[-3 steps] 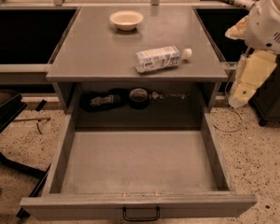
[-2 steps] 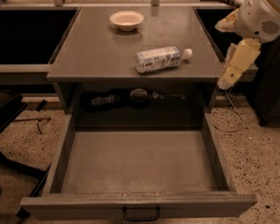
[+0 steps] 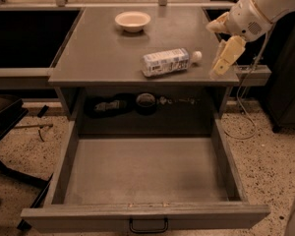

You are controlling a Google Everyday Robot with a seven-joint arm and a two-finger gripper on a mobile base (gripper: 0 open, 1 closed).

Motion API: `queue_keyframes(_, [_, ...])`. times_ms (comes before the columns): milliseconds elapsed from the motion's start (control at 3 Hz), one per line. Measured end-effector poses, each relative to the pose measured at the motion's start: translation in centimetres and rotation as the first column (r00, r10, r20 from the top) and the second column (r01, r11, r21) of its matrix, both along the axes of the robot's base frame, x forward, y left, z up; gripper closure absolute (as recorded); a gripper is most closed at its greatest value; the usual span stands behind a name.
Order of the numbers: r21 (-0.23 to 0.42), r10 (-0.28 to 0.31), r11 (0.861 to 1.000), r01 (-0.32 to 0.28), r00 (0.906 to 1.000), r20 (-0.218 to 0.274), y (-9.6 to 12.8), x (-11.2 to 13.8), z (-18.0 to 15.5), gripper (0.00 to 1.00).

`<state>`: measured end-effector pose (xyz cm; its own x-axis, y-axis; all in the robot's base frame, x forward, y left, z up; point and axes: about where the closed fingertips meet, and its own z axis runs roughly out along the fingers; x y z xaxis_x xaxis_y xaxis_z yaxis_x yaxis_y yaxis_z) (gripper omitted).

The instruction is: Place blue plastic bottle into top drawer

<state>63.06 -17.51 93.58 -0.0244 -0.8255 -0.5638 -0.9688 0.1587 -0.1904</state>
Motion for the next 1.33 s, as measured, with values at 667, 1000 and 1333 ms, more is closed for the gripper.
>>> queue_keyframes(667, [0.003, 0.040, 0.999, -0.040, 0.9991, 0.010, 1.1, 1.7, -0.9, 0.00])
queue_keyframes(1000, [0.009, 0.114, 0.993, -0.114, 0.9933, 0.017, 3.5, 4.3, -2.7, 0.00])
queue_keyframes(1333, [0.007, 0.170, 0.985, -0.170, 0.9854, 0.018, 5.5, 6.6, -4.4, 0.00])
